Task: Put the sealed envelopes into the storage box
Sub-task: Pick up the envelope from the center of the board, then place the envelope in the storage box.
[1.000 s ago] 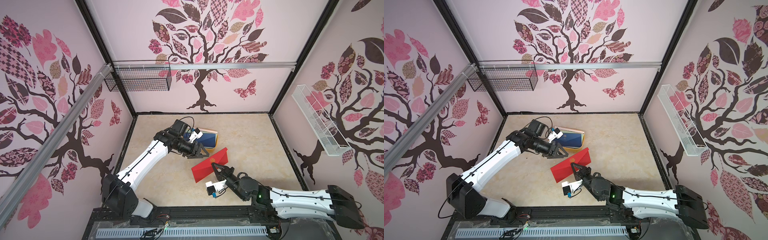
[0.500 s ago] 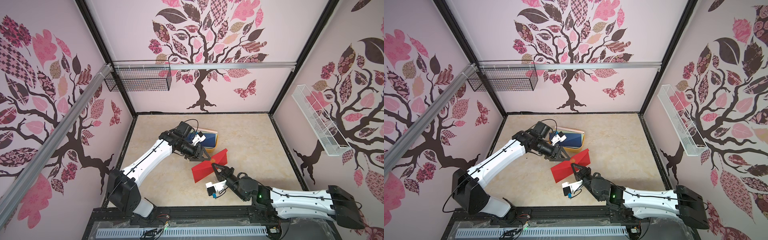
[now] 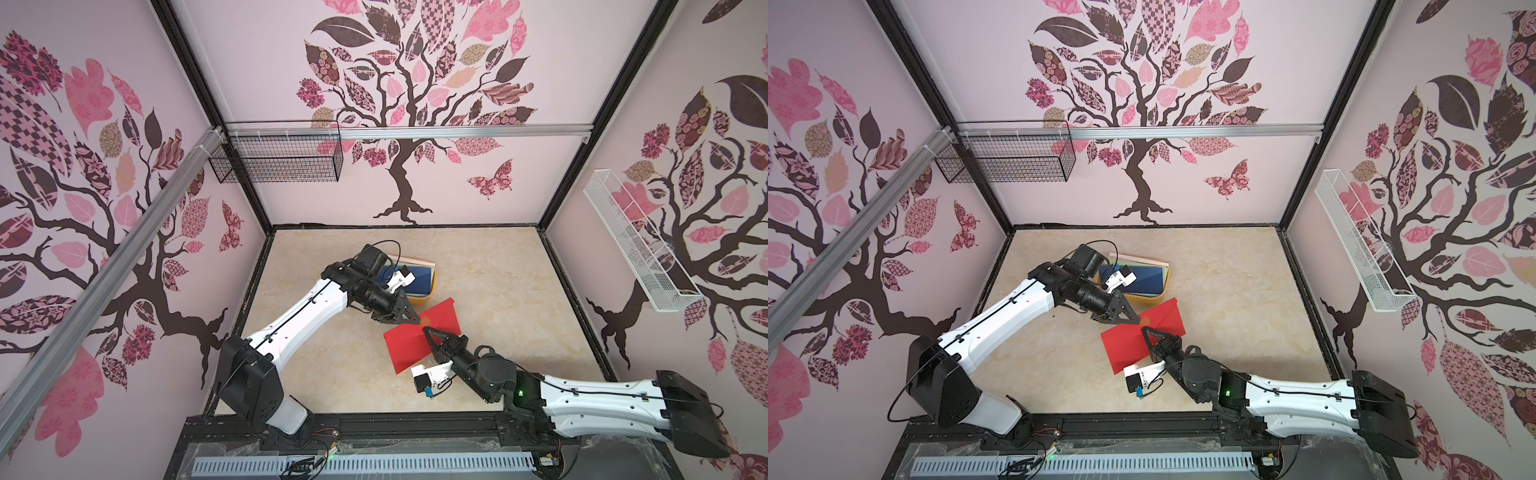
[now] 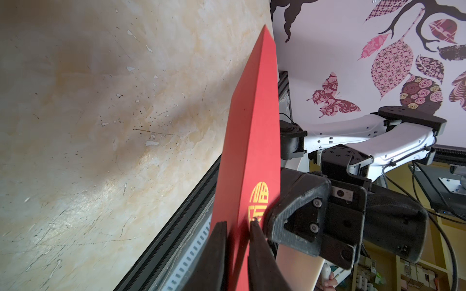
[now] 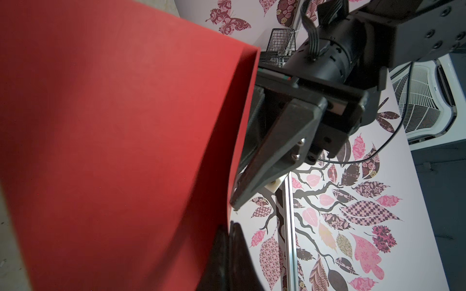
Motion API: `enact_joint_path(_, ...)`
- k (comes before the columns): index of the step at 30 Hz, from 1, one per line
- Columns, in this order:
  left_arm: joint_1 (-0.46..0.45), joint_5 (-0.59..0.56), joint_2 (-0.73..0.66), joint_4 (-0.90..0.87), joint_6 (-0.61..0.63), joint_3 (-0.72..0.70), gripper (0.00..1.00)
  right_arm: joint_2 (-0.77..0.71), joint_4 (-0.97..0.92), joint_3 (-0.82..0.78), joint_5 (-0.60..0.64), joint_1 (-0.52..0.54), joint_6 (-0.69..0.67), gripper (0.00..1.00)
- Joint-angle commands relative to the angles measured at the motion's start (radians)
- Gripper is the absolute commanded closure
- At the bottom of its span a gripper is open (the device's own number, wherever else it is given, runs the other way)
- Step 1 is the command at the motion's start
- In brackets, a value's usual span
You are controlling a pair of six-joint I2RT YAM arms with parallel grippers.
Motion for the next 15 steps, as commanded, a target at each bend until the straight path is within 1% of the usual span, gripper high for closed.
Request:
enact_joint_path(1, -0.006, 0.012, 0.005, -0.012, 0.009, 0.033, 0.85, -0.017, 0.0, 0.022, 0.006, 0.006, 0.003, 1.0)
enact_joint_path(5, -0.005, -0.004, 0.014, -0.031, 0.022, 0.062, 0.91, -0.022, -0.006, 0.02, 0.007, 0.007, 0.01, 1.0)
enact_joint_path(6, -0.004, -0.015, 0.017, -0.039, 0.029, 0.071, 0.92, -0.024, -0.012, 0.021, 0.008, 0.007, 0.014, 0.97)
enact_joint_path(7, -0.005, -0.032, 0.019, -0.048, 0.038, 0.083, 0.93, -0.028, -0.017, 0.02, 0.008, 0.008, 0.021, 0.86)
enact_joint_path(8, -0.005, -0.053, 0.02, -0.061, 0.052, 0.096, 0.94, -0.034, -0.037, 0.024, 0.006, 0.007, 0.038, 0.66)
enact_joint_path(10, -0.003, -0.092, 0.024, -0.082, 0.085, 0.126, 0.96, -0.067, -0.157, 0.042, -0.002, 0.009, 0.108, 0.22)
enact_joint_path(11, -0.003, -0.131, 0.024, -0.09, 0.11, 0.14, 0.96, -0.095, -0.234, 0.055, -0.012, 0.008, 0.159, 0.17)
enact_joint_path(12, -0.003, -0.18, 0.024, -0.097, 0.135, 0.153, 0.97, -0.119, -0.302, 0.069, -0.023, 0.009, 0.207, 0.15)
enact_joint_path(13, -0.003, -0.242, 0.025, -0.108, 0.181, 0.171, 0.98, -0.153, -0.418, 0.094, -0.053, 0.009, 0.294, 0.15)
enact_joint_path(15, -0.003, -0.338, 0.023, -0.101, 0.301, 0.183, 1.0, -0.222, -0.624, 0.155, -0.15, 0.008, 0.461, 0.15)
